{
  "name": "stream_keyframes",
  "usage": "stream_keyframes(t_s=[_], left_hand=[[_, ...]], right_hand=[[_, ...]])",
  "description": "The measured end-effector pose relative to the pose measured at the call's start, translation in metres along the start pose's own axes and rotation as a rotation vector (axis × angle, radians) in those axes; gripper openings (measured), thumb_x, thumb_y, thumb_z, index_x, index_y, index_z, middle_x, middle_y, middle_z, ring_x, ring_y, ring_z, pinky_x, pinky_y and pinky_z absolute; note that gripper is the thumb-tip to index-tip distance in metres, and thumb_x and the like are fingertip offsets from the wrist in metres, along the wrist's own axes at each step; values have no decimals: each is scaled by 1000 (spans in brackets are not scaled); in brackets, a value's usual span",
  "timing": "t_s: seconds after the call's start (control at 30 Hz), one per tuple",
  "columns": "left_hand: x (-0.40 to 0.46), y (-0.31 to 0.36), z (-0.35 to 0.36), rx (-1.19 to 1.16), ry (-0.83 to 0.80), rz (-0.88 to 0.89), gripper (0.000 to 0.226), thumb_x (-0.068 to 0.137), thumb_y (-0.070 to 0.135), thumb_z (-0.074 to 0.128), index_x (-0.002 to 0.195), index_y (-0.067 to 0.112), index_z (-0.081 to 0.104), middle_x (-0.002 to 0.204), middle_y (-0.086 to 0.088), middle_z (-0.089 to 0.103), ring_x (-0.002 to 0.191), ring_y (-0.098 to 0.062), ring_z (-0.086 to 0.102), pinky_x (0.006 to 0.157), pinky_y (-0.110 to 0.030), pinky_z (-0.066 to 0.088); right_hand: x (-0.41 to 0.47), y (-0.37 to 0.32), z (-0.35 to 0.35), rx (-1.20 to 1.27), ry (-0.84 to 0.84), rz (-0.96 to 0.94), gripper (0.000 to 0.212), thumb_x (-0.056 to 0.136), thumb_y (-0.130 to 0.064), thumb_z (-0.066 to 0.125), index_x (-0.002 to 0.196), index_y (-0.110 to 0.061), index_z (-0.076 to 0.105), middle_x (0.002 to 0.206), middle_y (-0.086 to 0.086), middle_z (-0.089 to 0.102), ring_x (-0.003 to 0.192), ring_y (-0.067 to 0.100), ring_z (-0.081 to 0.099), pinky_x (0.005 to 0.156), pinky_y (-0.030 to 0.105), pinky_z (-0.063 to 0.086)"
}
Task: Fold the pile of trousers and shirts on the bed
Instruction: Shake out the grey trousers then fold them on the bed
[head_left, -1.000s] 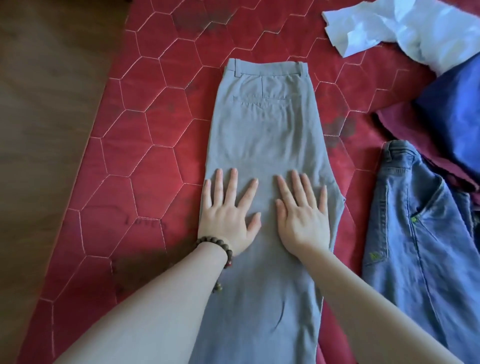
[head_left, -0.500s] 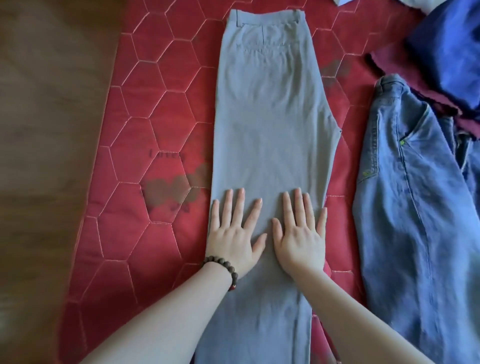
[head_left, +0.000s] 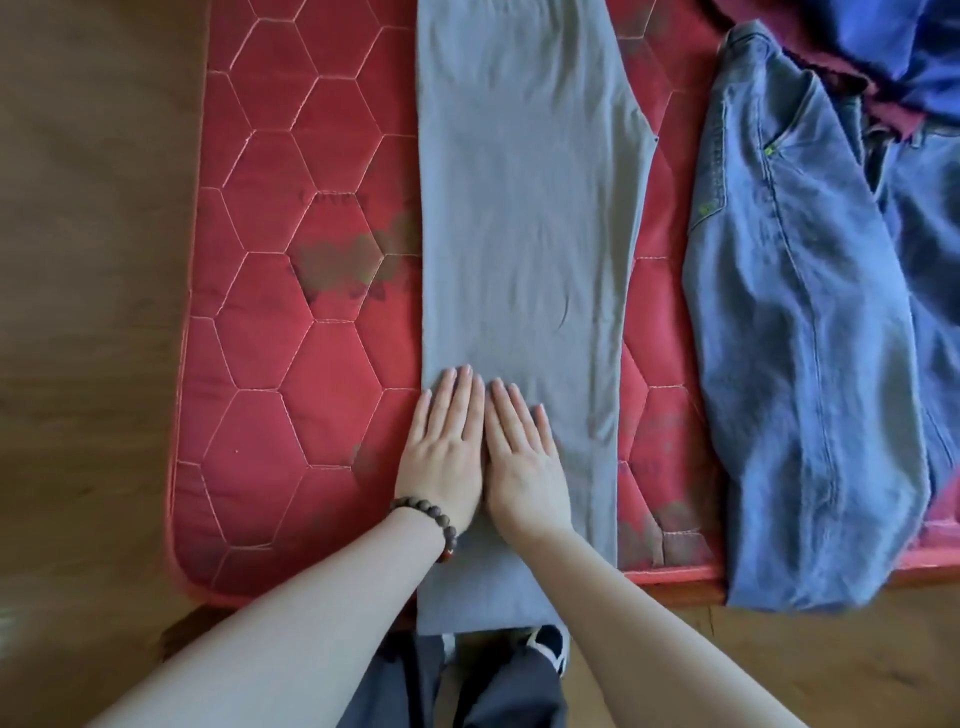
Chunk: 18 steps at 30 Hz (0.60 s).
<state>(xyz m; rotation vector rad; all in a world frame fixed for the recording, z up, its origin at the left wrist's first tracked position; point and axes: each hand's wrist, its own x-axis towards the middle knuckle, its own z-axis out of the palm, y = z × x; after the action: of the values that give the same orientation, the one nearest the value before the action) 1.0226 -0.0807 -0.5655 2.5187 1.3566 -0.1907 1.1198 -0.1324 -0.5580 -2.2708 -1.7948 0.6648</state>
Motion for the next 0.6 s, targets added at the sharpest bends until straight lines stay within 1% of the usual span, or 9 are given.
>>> stream_keyframes(t_s=[0.03, 0.07, 0.13, 0.2, 0.3, 0.4, 0.5, 0.53, 0.6], left_hand=[[-7, 0, 5, 4, -6, -11, 58, 98, 29, 16, 152, 13, 0, 162, -8, 3, 149, -24, 0, 122, -43, 4], [-14, 0, 9, 8, -9, -7, 59, 98, 34, 15, 153, 16, 4, 162, -8, 4, 149, -25, 0, 121, -45, 6], [-34, -3, 15, 17, 5, 25, 64, 95, 43, 25, 154, 20, 15, 162, -9, 9, 150, -28, 4, 120, -48, 12], [-57, -4, 25, 33, 22, 55, 69, 93, 50, 33, 154, 22, 20, 162, -10, 11, 149, -30, 5, 119, -49, 14], [-93, 2, 37, 38, 8, 31, 75, 90, 61, 36, 154, 27, 17, 162, -11, 9, 149, -36, 2, 119, -52, 13], [-125, 14, 42, 34, -26, -32, 78, 89, 66, 35, 154, 29, 14, 162, -15, 4, 147, -40, -4, 119, -53, 11], [-151, 27, 39, -30, -44, -65, 74, 90, 57, 45, 153, 27, 21, 160, -19, 7, 147, -43, 0, 119, -54, 13], [-155, 30, 35, -101, -18, -75, 71, 89, 47, 54, 151, 23, 29, 159, -21, 13, 146, -44, 7, 118, -55, 18], [-156, 34, 28, -309, 114, -162, 64, 84, 20, 67, 143, 10, 44, 151, -26, 29, 139, -44, 30, 110, -56, 34]], right_hand=[[-8, 3, 5, -35, 4, 42, 54, 100, -21, 40, 152, -16, 26, 158, 0, 16, 148, 17, 7, 121, 43, 7], [-18, 9, 9, -78, 14, 78, 53, 100, -27, 39, 152, -19, 27, 158, -1, 17, 148, 17, 10, 121, 43, 7], [-41, 20, 13, -135, 40, 118, 57, 98, -41, 35, 151, -22, 29, 159, 1, 21, 148, 18, 13, 120, 46, 6], [-67, 33, 19, -181, 42, 124, 64, 95, -51, 33, 152, -22, 26, 160, 3, 18, 149, 20, 11, 120, 48, 7], [-105, 46, 27, -237, 21, 140, 70, 94, -57, 32, 153, -21, 21, 161, 6, 14, 149, 22, 7, 119, 52, 8], [-137, 51, 27, -245, -15, 152, 72, 95, -56, 29, 153, -16, 18, 161, 8, 10, 149, 24, 3, 119, 50, 8], [-153, 48, 21, -162, -44, 139, 70, 98, -49, 36, 154, -15, 11, 161, 6, -3, 149, 22, -8, 121, 44, 2], [-154, 46, 16, -83, -18, 163, 69, 98, -41, 44, 154, -14, 13, 161, 7, -3, 149, 24, -7, 121, 42, 4], [-154, 41, 5, 116, 123, 297, 68, 93, -24, 57, 151, -9, 25, 160, 14, 10, 148, 28, 8, 119, 39, 17]])
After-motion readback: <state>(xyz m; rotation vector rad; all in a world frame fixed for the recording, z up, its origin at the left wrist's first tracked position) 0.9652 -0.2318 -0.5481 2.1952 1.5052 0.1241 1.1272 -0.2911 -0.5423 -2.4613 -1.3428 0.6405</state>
